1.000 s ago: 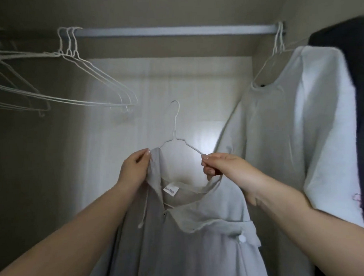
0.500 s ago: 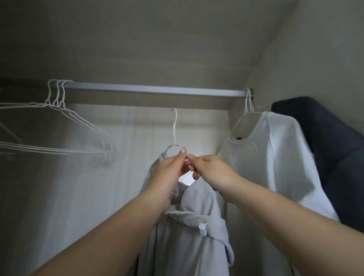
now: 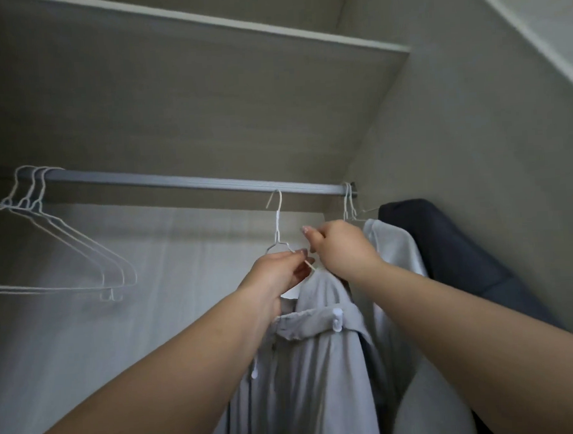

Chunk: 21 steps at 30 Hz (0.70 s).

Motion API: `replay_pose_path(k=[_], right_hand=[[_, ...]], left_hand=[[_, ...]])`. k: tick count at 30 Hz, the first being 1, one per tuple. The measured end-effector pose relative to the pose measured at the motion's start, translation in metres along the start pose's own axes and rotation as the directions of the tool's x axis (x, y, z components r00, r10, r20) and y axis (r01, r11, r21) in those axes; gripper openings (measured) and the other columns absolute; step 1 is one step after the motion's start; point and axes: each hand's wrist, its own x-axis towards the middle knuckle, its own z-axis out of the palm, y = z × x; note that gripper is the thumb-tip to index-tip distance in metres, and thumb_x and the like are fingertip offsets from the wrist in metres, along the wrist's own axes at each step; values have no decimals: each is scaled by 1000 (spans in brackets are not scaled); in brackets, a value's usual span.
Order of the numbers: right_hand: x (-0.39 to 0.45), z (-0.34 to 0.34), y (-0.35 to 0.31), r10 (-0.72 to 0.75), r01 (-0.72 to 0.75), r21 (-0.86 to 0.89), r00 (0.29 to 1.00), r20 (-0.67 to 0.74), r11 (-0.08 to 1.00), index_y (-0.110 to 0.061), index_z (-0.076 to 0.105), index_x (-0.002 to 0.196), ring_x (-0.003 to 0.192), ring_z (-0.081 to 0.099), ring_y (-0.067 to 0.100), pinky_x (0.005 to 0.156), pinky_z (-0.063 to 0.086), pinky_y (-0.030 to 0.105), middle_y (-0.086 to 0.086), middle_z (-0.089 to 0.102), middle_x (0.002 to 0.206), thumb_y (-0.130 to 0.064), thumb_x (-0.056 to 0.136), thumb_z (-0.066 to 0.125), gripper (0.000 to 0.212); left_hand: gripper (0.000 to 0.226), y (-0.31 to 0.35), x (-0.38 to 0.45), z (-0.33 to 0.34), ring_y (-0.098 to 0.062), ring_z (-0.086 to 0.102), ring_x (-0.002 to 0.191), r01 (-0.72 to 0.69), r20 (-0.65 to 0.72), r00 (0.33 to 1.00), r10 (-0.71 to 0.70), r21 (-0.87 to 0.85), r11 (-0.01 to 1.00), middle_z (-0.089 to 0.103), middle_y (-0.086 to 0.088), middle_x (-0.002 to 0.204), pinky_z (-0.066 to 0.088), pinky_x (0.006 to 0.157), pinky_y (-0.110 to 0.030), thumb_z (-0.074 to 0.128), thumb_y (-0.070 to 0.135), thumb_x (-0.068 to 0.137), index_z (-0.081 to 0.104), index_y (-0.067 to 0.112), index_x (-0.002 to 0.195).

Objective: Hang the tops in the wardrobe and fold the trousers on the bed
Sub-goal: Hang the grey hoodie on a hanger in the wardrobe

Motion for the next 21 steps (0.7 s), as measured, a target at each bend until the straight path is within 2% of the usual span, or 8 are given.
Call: replay_pose_path(k=[3, 5, 9, 12, 14, 16, 19, 21], right_hand=[[18, -9, 10, 23, -30, -72, 996, -90, 997, -6, 66, 91, 96, 61, 32, 73, 39, 31, 17, 69, 96, -41, 99, 39, 45], [27, -12, 17, 46, -59, -118, 993, -108, 991, -6, 64, 93, 99, 60, 33, 71, 36, 30, 18, 67, 100, -42, 100, 38, 45], [37, -15, 25, 78, -91, -165, 994, -82, 982, -6, 64, 90, 97, 61, 33, 70, 37, 30, 18, 67, 101, -42, 99, 39, 44], [45, -20, 27, 90, -103, -199, 993, -71, 975, -8, 65, 94, 97, 62, 32, 72, 41, 31, 17, 67, 102, -41, 98, 40, 41], [52, -23, 28, 94, -100, -221, 995, -37, 970, -8, 64, 90, 96, 62, 31, 70, 40, 30, 17, 67, 101, -38, 97, 42, 37], [57, -26, 32, 103, -99, -215, 995, 9, 972, -11, 58, 80, 94, 61, 30, 71, 38, 28, 17, 65, 95, -38, 97, 45, 34], [60, -30, 36, 139, -121, -178, 987, 87, 977, -10, 57, 77, 91, 59, 26, 71, 38, 26, 15, 59, 86, -32, 97, 47, 32], [58, -35, 39, 164, -154, -103, 981, 104, 983, -7, 64, 97, 97, 61, 28, 70, 42, 27, 19, 63, 101, -33, 98, 45, 32]], left_hand=[[21, 1, 2, 20, -14, 57, 45, 8, 39, 999, -9, 18, 1000, 62, -8, 58, 45, 45, -19, 61, 14, 92, 63, 6, 72], [22, 5, 6, 31, -15, 55, 39, 16, 42, 999, -15, -6, 1000, 60, -9, 51, 46, 44, -18, 62, 11, 91, 62, 4, 71], [25, 8, 20, 40, -24, 56, 63, 3, -7, 1000, -3, -27, 1000, 60, -17, 71, 43, 70, -33, 62, 23, 93, 61, 6, 74], [34, 8, 31, 45, -24, 63, 79, -13, -11, 1000, 12, -21, 1000, 67, -13, 82, 48, 81, -32, 63, 41, 89, 66, 8, 82], [55, 10, 34, 47, -27, 68, 89, -7, 48, 999, 7, -3, 1000, 71, -13, 93, 51, 92, -37, 73, 55, 74, 69, 7, 100], [77, 11, 37, 47, -28, 69, 94, 3, 92, 996, -5, 13, 1000, 71, -15, 104, 51, 96, -42, 82, 53, 62, 63, 4, 118], [55, 12, 41, 48, -26, 67, 77, 41, 180, 983, -29, -66, 997, 69, -16, 88, 53, 90, -38, 81, 34, 68, 64, 1, 108], [38, 14, 46, 49, -25, 63, 74, 39, 186, 982, -25, -72, 997, 66, -17, 86, 49, 93, -41, 75, 24, 80, 63, 0, 107]])
